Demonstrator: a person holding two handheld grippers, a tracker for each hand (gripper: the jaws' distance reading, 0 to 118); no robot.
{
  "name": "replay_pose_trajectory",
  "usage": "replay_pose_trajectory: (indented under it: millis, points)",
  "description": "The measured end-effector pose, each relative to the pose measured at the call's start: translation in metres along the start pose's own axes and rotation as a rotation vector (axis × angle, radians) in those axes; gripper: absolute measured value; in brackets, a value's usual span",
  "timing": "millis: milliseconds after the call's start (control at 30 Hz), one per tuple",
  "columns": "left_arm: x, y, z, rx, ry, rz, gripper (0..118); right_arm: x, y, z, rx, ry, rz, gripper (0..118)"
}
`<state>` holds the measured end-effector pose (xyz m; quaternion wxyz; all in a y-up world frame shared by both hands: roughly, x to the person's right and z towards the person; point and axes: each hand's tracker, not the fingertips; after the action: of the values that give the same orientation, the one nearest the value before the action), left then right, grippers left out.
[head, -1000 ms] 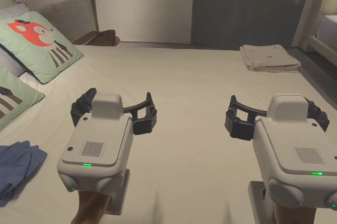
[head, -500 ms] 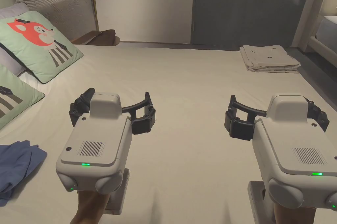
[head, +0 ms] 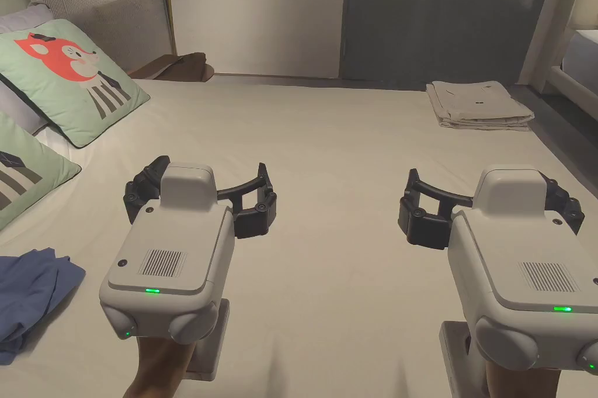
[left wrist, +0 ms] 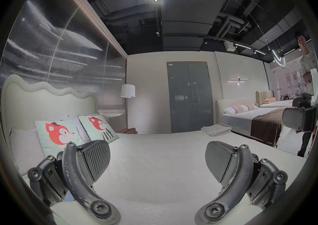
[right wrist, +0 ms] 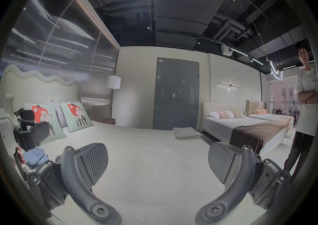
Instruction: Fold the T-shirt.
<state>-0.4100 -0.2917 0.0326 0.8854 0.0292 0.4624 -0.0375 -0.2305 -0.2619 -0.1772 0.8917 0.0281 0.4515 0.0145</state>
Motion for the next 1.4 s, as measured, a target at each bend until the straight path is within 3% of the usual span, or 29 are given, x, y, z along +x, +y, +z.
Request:
replay_pose_trajectory:
  millis: [1400]
  points:
    - [-0.0004,0.0,-0.0001,-0.008,-0.003,0.011,111,-0.0005,0.0007,0.0014,-0.008,0.0,0.007,115]
